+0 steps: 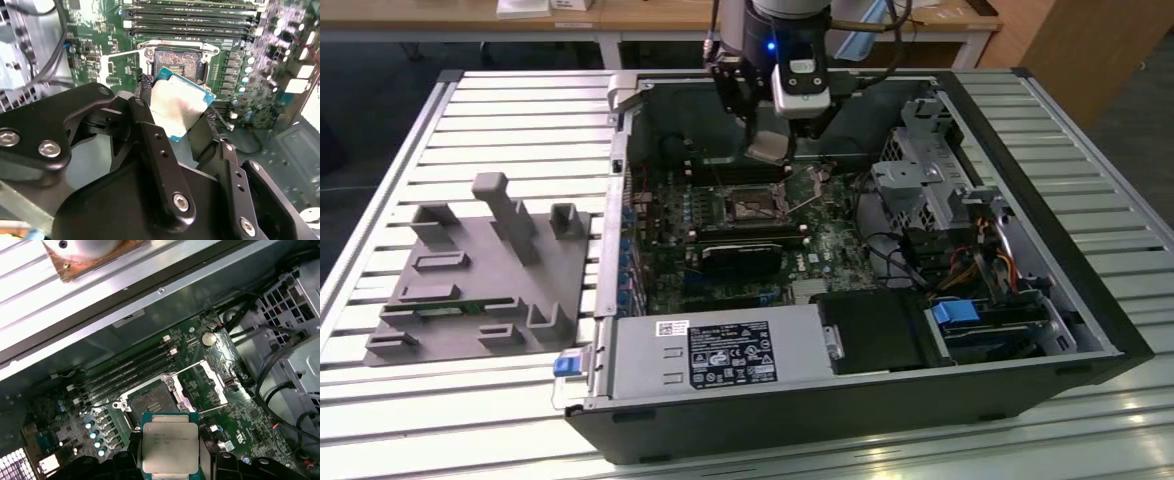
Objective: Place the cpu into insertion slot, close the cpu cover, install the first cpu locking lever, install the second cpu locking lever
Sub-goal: 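Place the cpu into insertion slot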
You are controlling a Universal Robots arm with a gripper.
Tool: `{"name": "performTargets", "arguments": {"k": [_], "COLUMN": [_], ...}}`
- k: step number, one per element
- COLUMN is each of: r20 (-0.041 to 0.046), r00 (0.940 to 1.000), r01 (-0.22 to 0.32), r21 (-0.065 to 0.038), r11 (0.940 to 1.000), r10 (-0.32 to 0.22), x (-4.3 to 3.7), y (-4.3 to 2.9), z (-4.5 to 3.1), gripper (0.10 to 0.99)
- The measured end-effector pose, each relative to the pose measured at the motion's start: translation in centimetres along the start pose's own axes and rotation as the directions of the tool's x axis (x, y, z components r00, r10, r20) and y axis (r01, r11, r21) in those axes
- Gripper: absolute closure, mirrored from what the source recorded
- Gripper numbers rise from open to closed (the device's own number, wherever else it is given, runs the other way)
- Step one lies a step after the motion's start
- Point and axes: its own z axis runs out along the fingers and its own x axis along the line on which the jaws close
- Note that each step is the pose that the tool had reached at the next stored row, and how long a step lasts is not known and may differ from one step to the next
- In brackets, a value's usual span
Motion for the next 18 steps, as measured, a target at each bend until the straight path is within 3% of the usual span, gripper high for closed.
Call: {"name": "performTargets", "arguments": {"k": [5, 9, 12, 18], "r20": [0.0081, 0.0144, 0.0189, 0.0278], "r00": [0.9959, 0.9867, 0.9765, 0.9472], "r01": [-0.090, -0.162, -0.215, -0.319], "r21": [-0.002, -0.004, -0.006, -0.010], "r11": [0.9959, 0.9868, 0.9767, 0.9476], "r10": [0.090, 0.162, 0.215, 0.319], "x": [0.00, 0.00, -0.01, -0.01], "y": [-0.02, -0.03, -0.03, -0.04], "z": [0.16, 0.29, 0.37, 0.49], "gripper": [0.545, 0.545, 0.545, 0.545]}}
